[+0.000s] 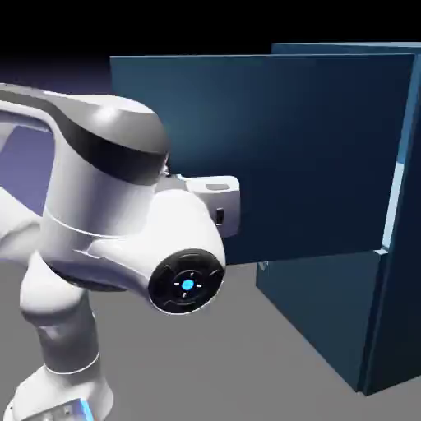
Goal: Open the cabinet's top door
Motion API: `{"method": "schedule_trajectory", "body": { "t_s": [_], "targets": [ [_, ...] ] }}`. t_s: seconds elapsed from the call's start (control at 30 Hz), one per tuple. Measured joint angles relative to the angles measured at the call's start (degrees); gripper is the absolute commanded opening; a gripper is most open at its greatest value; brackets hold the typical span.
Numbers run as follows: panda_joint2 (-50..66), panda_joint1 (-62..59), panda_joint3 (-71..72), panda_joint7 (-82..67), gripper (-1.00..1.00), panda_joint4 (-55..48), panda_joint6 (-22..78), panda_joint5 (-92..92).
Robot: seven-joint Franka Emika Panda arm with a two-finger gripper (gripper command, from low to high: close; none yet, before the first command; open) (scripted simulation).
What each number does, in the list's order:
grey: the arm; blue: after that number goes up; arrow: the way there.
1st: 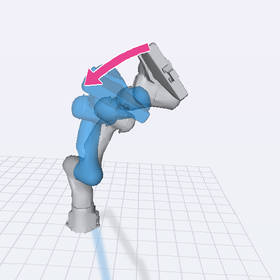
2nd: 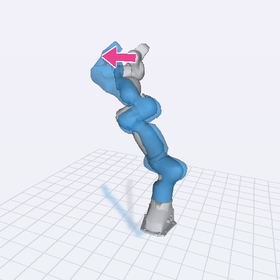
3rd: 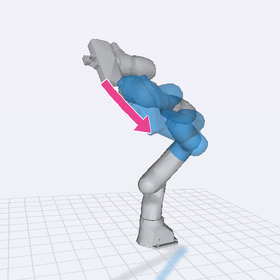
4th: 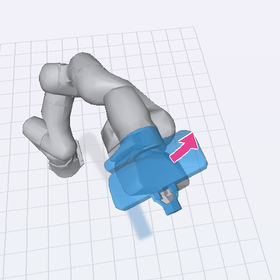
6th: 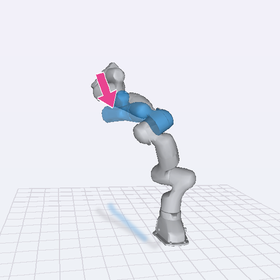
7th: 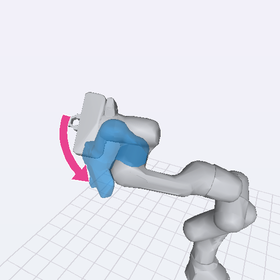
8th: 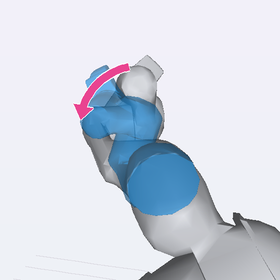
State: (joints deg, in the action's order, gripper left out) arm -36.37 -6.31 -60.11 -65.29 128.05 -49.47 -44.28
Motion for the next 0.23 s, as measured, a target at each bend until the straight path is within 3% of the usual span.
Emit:
{"method": "schedule_trajectory", "body": {
  "t_s": [0.23],
  "targets": [
    [4.9, 14.5, -13.0, -2.6, -1.00, -10.2, 6.7, 2.7]
  ]
}}
